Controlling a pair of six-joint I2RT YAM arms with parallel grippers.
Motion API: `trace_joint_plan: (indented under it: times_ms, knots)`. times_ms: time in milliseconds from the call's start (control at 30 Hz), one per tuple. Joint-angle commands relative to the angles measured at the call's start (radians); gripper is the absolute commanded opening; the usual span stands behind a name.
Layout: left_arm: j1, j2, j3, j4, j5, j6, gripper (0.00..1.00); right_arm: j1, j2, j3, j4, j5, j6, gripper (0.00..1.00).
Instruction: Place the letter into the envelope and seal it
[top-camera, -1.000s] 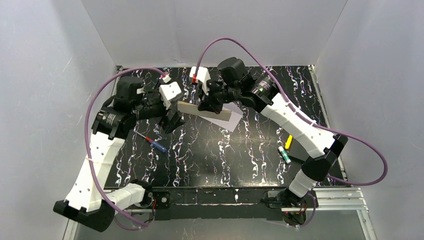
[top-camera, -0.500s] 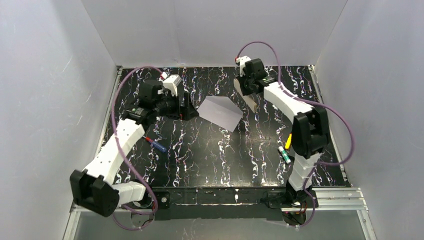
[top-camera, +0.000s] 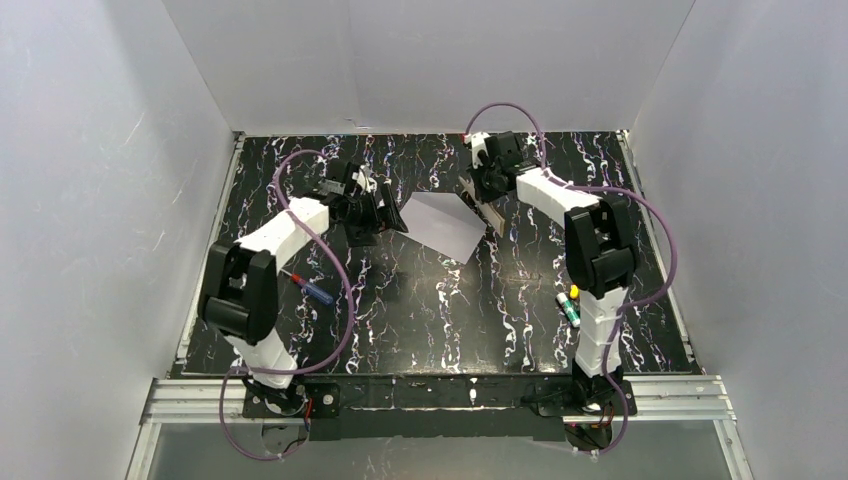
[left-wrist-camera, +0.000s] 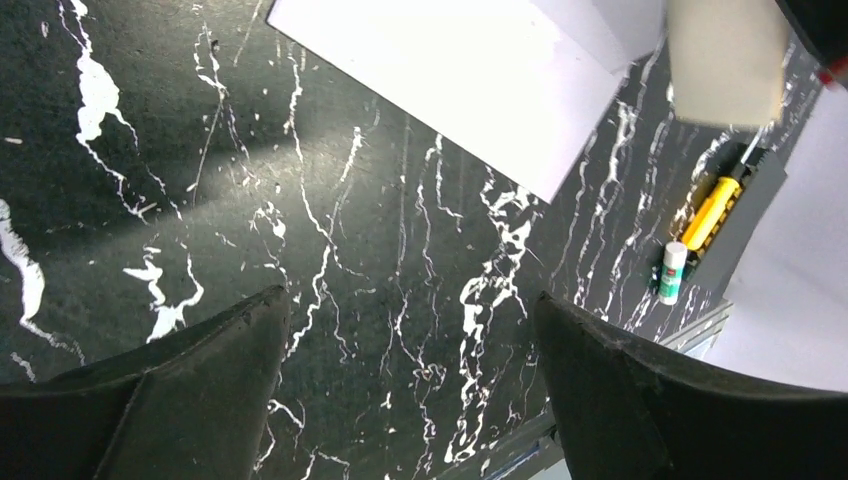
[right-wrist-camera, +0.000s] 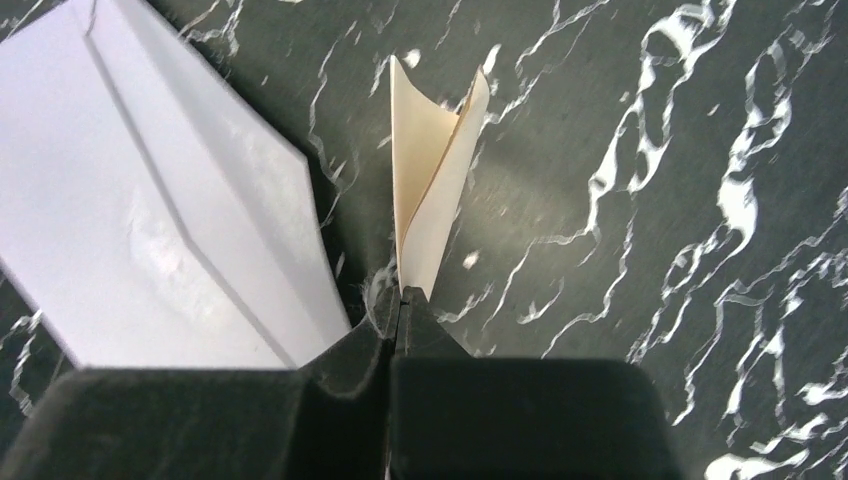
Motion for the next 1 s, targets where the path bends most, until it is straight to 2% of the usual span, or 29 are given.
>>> trace_joint_plan:
  times_ms: [0,367,533,600,667,800,867,967]
  knots:
    - [0.002,0.085,0.063,0.005,0.012,-0.038,0.88,-0.001,-0.125,-0.087,-0.038,-0.093,0.085,0.01]
    - [0.003,0.269,0.174,-0.003,0.062,-0.009,0.84,0.08,-0.372,-0.406,0.074,-0.251,0.271,0.01]
    - [0.003,0.293,0.149,-0.013,0.031,0.014,0.73,0.093,-0.496,-0.543,0.254,-0.405,0.385,0.01]
    - [0.003,0.298,0.133,0.001,0.031,0.017,0.69,0.093,-0.514,-0.555,0.263,-0.417,0.419,0.01]
    - [0.003,0.306,0.128,0.014,0.045,0.017,0.65,0.094,-0.518,-0.549,0.225,-0.372,0.44,0.01]
    - [0.003,0.297,0.126,0.002,0.013,0.025,0.63,0.096,-0.554,-0.487,0.045,-0.106,0.474,0.01]
    - [0.003,0.27,0.114,-0.006,-0.009,0.041,0.63,0.097,-0.597,-0.489,0.088,-0.104,0.508,0.01]
    - [0.003,0.216,0.087,-0.028,-0.048,0.061,0.63,0.11,-0.626,-0.504,0.239,-0.122,0.655,0.01]
